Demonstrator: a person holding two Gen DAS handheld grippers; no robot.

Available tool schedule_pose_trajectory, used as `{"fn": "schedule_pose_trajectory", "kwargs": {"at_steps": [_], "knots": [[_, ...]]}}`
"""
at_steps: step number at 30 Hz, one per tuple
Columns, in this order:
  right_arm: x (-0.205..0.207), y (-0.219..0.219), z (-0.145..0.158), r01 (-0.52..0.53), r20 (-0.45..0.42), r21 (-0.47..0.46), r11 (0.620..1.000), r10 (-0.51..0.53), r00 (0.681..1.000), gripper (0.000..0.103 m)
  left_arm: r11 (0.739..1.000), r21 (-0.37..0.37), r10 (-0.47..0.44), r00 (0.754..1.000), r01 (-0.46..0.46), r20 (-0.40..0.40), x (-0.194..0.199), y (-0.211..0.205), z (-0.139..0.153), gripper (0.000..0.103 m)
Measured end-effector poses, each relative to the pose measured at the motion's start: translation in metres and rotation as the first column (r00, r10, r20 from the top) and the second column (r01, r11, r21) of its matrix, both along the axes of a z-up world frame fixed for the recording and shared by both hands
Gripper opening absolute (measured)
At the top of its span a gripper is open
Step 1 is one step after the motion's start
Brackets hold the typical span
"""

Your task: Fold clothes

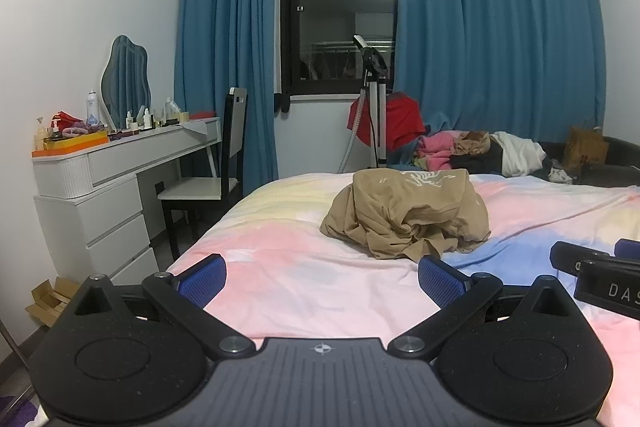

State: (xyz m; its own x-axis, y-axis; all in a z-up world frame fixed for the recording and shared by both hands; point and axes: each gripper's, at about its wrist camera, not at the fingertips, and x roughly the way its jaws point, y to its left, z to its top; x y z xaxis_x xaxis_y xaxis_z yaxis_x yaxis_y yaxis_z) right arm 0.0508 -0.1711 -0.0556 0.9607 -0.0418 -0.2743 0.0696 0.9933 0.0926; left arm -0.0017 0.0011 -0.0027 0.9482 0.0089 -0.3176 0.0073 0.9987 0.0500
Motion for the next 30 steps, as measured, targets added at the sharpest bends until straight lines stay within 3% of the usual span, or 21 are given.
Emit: {"fn": "schedule_pose_trajectory", "kwargs": {"at_steps": [11,12,14,16,18,23,30], "knots": [[-0.002,-0.005,0.006,0.009,0.022,0.021,1.000,-0.009,1.000,0.081,0.999,-0.044,-0.028,0.999,0.026,-0.039,0.007,0.006,-0.011,0.103],[-0.003,-0.006,0.008,0.019,0.033,0.023,1.000,-0.020,0.999,0.073,0.998,-0.051,-0.031,0.998,0.028,-0.048,0.009,0.006,-0.013,0.103],[-0.004,-0.011,0.011,0.028,0.038,0.042,0.999,-0.030,0.999,0.066,0.997,-0.068,-0.036,0.997,0.031,-0.065,0.013,0.008,-0.018,0.103],[-0.005,-0.016,0.013,0.032,0.037,0.064,0.997,-0.035,0.999,0.045,0.995,-0.089,-0.043,0.996,0.035,-0.084,0.019,0.010,-0.023,0.103],[-0.006,-0.021,0.014,0.058,0.040,0.080,0.995,-0.062,0.997,0.032,0.995,-0.096,-0.046,0.993,0.035,-0.109,0.032,0.009,-0.030,0.103],[-0.008,-0.037,0.016,0.122,0.087,0.105,0.987,-0.131,0.987,0.025,0.996,-0.069,-0.074,0.982,0.063,-0.174,0.087,-0.008,-0.044,0.102],[0.014,-0.065,0.003,0.164,0.084,0.152,0.975,-0.178,0.980,0.025,0.989,0.067,-0.118,0.984,0.128,-0.134,0.177,-0.057,-0.058,0.098]]}}
